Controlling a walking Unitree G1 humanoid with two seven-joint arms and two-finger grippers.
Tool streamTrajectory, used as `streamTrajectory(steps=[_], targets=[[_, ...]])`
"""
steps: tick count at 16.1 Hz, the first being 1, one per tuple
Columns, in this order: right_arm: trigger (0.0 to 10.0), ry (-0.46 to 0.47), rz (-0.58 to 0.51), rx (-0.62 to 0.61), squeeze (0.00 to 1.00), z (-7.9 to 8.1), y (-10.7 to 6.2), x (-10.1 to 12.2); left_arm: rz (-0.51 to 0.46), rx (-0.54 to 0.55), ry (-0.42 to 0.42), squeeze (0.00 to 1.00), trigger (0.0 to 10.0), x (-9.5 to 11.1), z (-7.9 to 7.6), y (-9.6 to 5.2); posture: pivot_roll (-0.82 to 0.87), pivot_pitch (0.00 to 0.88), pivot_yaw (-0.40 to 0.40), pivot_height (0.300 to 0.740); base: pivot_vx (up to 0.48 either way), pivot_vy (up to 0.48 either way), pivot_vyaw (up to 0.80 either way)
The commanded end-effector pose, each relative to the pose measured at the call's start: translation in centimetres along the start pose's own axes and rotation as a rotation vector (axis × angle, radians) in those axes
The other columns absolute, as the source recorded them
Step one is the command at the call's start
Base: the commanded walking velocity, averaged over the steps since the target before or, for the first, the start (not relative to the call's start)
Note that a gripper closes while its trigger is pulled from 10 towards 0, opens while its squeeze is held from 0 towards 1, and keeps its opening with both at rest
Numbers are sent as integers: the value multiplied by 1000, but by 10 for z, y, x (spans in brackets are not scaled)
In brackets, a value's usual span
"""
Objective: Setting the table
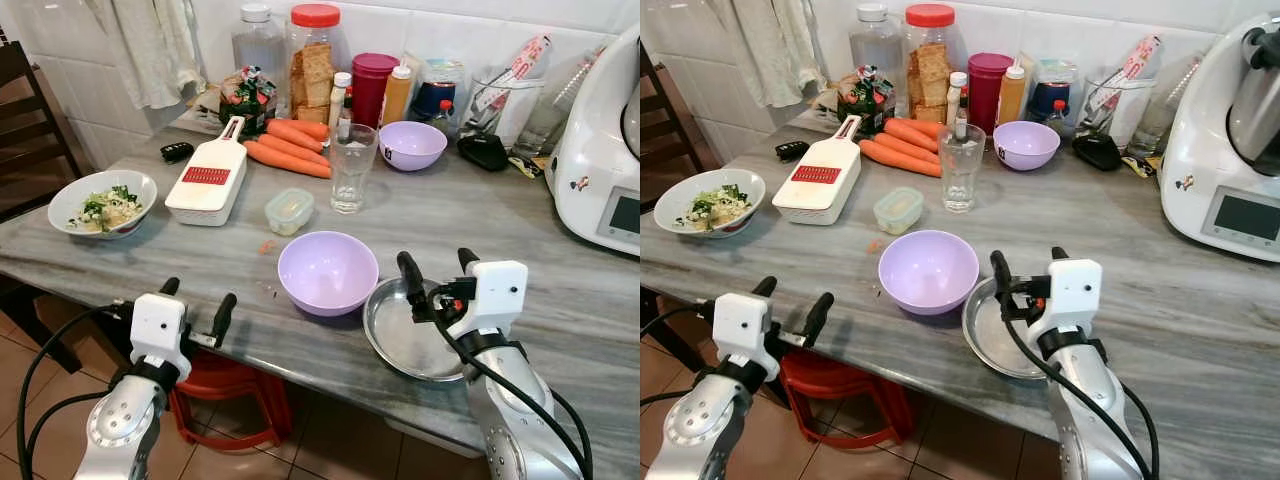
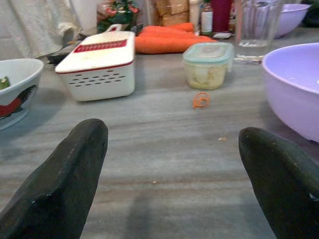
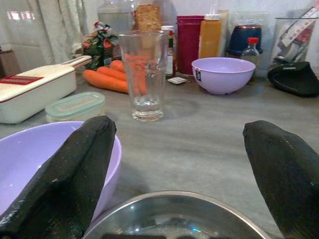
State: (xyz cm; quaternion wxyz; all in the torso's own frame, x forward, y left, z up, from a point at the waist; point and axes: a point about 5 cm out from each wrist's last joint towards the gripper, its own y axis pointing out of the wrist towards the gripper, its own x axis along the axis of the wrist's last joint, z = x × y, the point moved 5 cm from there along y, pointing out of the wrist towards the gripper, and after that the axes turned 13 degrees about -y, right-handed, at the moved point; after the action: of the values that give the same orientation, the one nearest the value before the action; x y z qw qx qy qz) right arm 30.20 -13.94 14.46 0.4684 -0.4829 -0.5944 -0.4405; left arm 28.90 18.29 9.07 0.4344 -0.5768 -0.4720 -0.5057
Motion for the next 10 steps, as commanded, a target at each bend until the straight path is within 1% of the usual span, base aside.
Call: streamTrajectory(steps=[1, 2, 3, 4, 6, 9, 10], targets=[[10000, 7, 1, -25, 0, -5, -2, -1, 11, 35, -4, 0, 10000, -1, 4, 2, 16, 0, -18, 740, 0, 0, 0], [10000, 31, 7, -25, 0, -5, -2, -3, 10, 46, -4, 0, 10000, -1, 4, 4, 15, 0, -18, 740, 0, 0, 0], [10000, 15, 36, -24, 0, -4, -1, -8, 11, 50, -4, 0, 10000, -1, 3, 5, 15, 0, -18, 740, 0, 0, 0], [10000, 41, 35, -24, 0, -3, 0, -9, 11, 70, -1, 0, 10000, 0, 3, 7, 13, 0, -19, 740, 0, 0, -788], [10000, 24, 29, -26, 0, -4, 0, -9, 8, 72, -2, 0, 10000, 1, 2, 10, 12, 0, -17, 740, 0, 0, -800], [10000, 32, 15, -40, 0, -8, 0, -7, 3, 69, -2, 0, 10000, 4, -1, 13, 12, 0, -17, 740, 0, 0, 0], [10000, 29, -3, -69, 0, -13, 1, -3, -2, 73, 1, 0, 10000, 6, -2, 14, 13, 0, -16, 740, 0, 0, 0]])
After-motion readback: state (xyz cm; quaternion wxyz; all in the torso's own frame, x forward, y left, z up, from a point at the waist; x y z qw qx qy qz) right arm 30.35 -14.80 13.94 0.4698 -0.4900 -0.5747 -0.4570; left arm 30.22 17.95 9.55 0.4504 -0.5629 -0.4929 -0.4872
